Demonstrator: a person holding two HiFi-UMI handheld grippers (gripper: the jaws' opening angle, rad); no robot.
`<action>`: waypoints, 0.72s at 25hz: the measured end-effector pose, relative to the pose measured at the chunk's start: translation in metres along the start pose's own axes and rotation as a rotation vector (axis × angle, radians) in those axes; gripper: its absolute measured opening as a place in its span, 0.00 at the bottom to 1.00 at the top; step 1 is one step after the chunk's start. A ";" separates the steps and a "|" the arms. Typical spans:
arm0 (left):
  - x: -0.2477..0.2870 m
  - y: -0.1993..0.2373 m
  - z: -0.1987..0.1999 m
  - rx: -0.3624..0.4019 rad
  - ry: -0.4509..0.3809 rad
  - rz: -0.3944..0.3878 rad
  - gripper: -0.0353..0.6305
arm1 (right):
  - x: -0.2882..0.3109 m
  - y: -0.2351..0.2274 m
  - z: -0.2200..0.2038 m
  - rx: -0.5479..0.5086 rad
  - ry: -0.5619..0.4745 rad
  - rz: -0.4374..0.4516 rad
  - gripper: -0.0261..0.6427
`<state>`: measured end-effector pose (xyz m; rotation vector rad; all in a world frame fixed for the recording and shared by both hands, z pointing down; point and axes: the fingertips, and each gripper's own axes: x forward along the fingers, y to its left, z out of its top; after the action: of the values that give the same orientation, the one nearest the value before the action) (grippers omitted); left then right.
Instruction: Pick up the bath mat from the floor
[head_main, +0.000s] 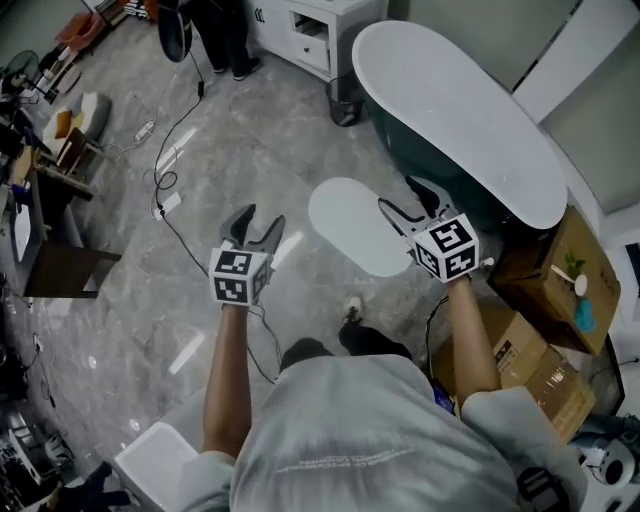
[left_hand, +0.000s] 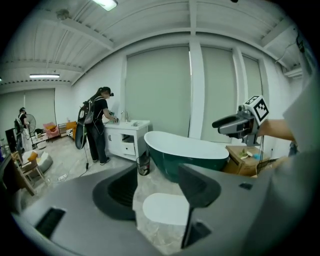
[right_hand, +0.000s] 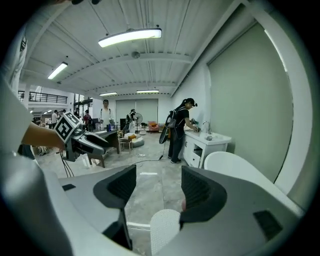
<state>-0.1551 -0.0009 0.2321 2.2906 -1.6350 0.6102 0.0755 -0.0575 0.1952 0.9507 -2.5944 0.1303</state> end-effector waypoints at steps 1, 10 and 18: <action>0.015 0.002 0.001 -0.001 0.009 -0.006 0.42 | 0.010 -0.012 -0.005 0.015 0.009 0.003 0.45; 0.114 0.033 -0.051 -0.062 0.147 -0.069 0.42 | 0.101 -0.060 -0.065 0.143 0.121 0.013 0.45; 0.269 0.088 -0.150 -0.086 0.219 -0.170 0.42 | 0.218 -0.110 -0.171 0.193 0.194 -0.041 0.46</action>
<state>-0.1910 -0.1881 0.4899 2.1856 -1.3260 0.7078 0.0459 -0.2378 0.4307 1.0029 -2.4141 0.4466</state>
